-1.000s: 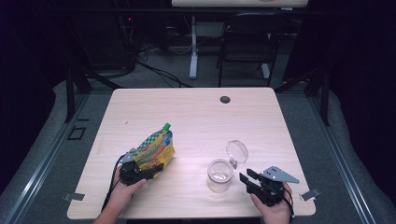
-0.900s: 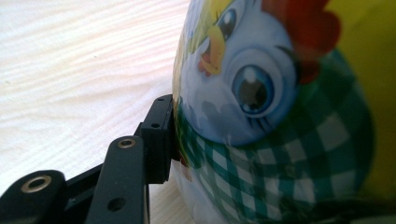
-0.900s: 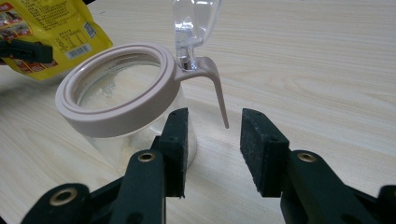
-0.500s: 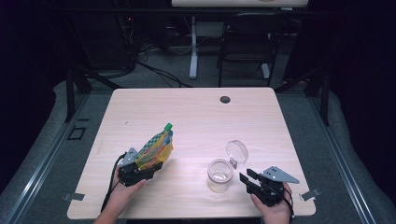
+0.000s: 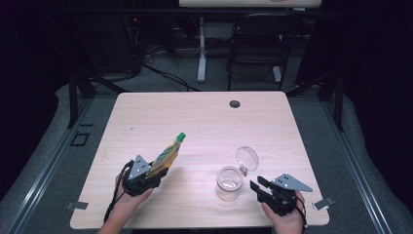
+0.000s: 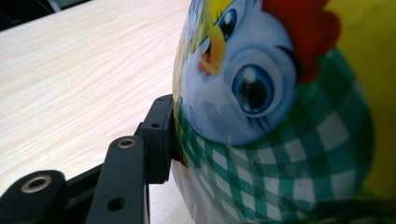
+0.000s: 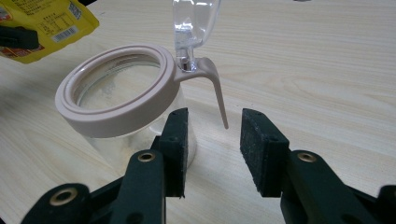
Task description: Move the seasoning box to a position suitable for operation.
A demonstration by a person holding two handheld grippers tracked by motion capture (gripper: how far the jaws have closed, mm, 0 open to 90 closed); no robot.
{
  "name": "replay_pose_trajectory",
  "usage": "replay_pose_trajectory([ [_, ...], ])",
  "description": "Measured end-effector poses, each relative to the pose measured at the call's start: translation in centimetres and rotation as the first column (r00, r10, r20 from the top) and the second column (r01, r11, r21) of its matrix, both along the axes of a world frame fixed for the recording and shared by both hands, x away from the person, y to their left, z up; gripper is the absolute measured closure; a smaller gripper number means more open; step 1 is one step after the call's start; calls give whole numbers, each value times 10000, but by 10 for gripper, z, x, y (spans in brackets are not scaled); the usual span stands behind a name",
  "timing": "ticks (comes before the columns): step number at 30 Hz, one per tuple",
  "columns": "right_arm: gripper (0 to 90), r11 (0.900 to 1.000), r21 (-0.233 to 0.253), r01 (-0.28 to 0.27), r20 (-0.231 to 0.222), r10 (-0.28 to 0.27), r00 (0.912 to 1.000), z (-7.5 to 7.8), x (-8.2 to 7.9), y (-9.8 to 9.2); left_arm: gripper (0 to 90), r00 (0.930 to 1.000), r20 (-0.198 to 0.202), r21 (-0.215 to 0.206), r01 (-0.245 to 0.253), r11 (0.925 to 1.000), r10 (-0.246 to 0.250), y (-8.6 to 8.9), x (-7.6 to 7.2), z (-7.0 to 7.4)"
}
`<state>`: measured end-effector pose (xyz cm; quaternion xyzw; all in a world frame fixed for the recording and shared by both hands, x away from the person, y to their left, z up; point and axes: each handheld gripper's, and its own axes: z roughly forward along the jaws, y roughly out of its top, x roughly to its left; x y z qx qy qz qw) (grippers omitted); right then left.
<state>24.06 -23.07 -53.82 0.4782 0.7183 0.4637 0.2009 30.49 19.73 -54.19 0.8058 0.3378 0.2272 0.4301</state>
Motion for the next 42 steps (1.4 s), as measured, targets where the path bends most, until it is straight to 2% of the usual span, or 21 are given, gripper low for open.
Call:
replay_pose_trajectory([
  [7,624,10000,-28,14,14,-14,10000,0,0,0,539,9990,403,388,-195,9991,180,-3,-3,3],
  [10,623,10000,-24,16,15,-16,10000,0,0,0,539,9980,603,679,-229,9974,188,-5,-5,4],
  [20,623,10000,-31,14,26,-14,10000,0,0,0,539,9940,1089,1594,-141,9871,-34,-13,-11,6],
  [29,623,10000,-48,15,54,-15,10000,1,0,0,539,9899,1388,2046,-15,9788,-275,-20,-16,9],
  [35,623,10000,-56,9,57,-9,10000,1,0,0,539,9827,1802,2772,-97,9608,-421,-27,-21,8],
  [38,623,10000,-44,14,71,-14,10000,1,0,0,539,9786,1981,3186,-98,9478,-565,-31,-24,8],
  [42,623,10000,-50,9,68,-8,10000,1,0,0,540,9769,2006,3412,4,9400,-732,-35,-26,8],
])
